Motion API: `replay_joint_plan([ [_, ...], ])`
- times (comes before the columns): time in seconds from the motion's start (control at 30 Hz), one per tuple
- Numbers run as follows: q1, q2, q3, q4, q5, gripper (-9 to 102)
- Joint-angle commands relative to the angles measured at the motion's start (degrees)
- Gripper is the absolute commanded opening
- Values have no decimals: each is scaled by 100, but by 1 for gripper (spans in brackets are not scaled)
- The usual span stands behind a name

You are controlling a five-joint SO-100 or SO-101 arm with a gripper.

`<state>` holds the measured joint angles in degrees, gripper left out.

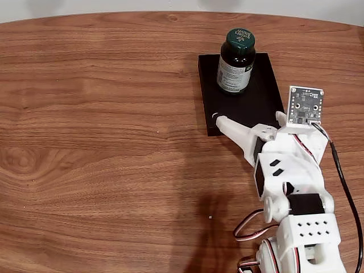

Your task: Pick up the pill bottle and place it in the black box.

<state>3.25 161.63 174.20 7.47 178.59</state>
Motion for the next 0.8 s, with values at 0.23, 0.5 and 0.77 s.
replay_joint_plan([
  [0.23, 167, 1512, -62, 2162, -642, 37],
  [0.5, 413, 2083, -62, 3929, -1345, 27],
  [0.77, 668, 2329, -62, 4966, -1828, 18],
])
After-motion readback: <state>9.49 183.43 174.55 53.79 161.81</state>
